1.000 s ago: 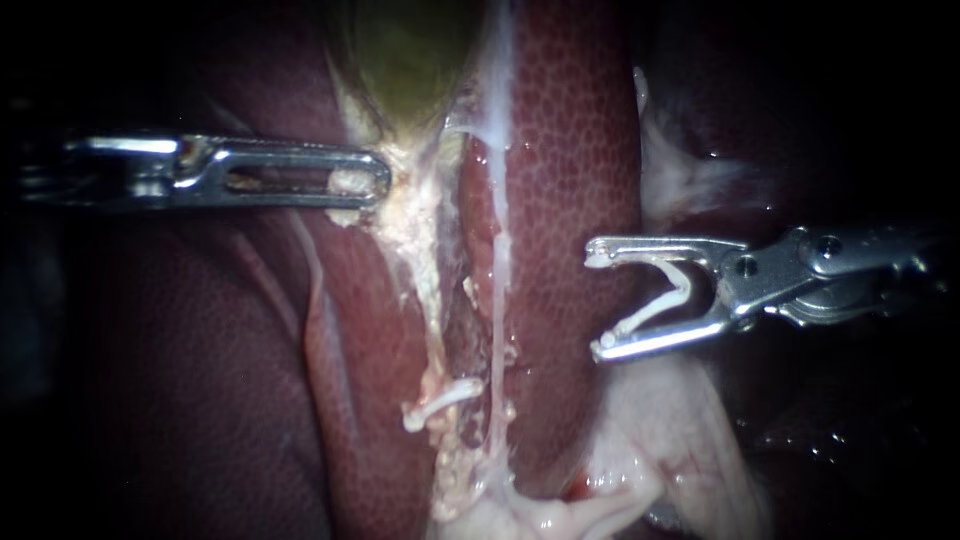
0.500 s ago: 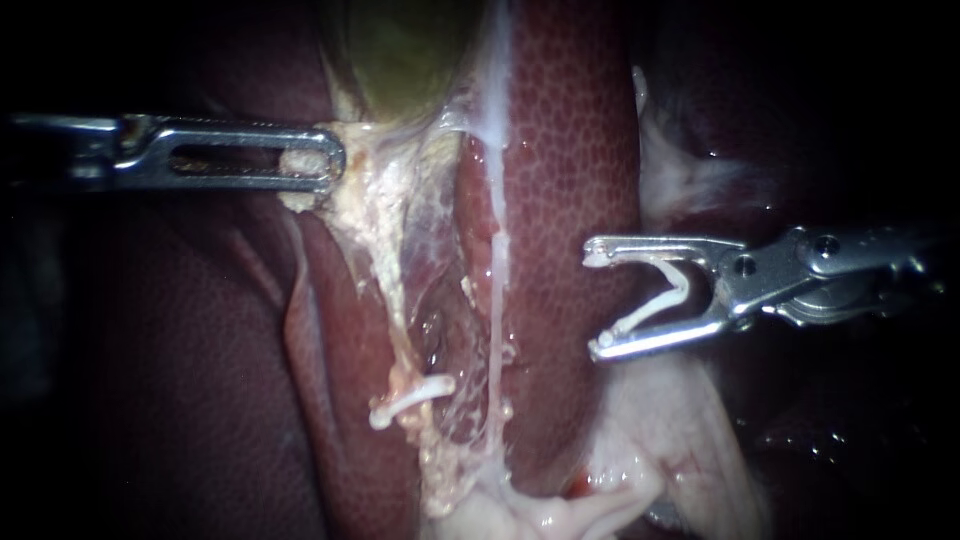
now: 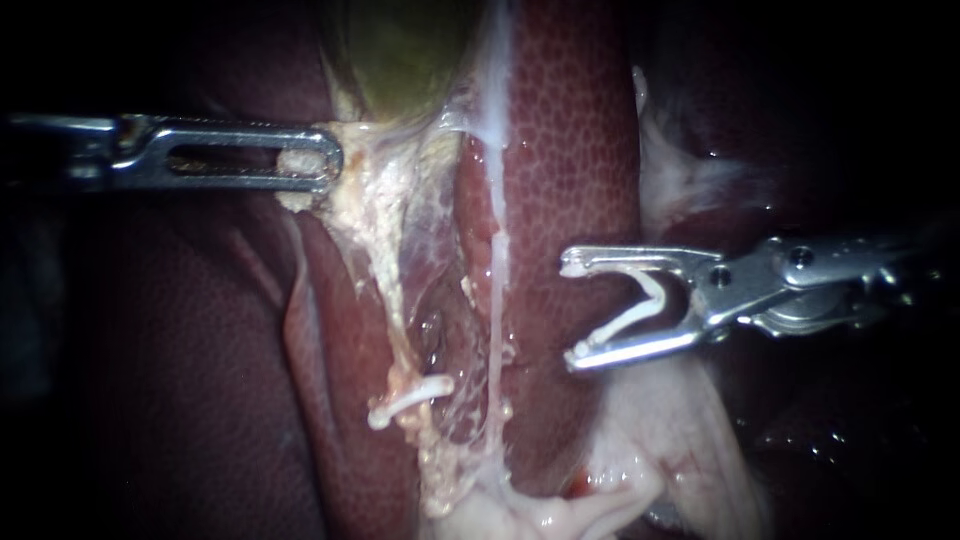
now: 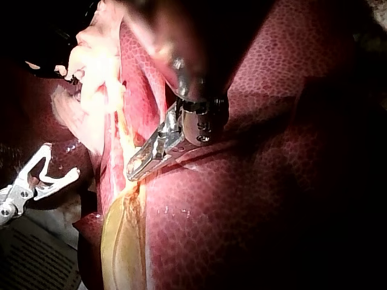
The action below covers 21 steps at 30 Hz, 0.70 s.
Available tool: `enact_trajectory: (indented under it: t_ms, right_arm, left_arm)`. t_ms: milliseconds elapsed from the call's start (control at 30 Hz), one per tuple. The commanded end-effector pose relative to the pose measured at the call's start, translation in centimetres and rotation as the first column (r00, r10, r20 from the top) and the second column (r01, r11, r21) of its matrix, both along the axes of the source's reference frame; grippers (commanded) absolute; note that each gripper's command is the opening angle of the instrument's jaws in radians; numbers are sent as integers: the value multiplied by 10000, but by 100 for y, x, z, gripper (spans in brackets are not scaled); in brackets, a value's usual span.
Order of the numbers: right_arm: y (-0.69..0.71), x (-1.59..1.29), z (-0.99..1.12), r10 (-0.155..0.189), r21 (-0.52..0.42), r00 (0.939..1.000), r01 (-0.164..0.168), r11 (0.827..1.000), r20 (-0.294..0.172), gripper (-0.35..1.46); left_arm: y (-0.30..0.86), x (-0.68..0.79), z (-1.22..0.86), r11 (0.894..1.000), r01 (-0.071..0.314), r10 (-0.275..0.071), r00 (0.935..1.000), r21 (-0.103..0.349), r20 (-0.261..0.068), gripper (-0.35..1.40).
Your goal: Clipping second clip left tube
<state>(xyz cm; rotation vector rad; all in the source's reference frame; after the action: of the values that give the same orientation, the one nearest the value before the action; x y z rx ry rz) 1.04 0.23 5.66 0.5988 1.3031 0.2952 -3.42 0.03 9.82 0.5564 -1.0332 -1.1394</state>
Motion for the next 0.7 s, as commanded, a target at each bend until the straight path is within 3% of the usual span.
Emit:
enact_trajectory:
  t_ms: [33, 700]
  right_arm:
    - [-2, 3, 3, -13, 27, 10000, 13, 10000, 6, 60]
    - [-34, 76, 59, -220, 651, 9998, 221, 9976, -12, 60]
  left_arm:
    - [0, 0, 0, 10000, 2, -2, 10000, 1, -3, -35]
    - [0, -1, 0, 10000, 16, -16, 10000, 1, -12, -35]
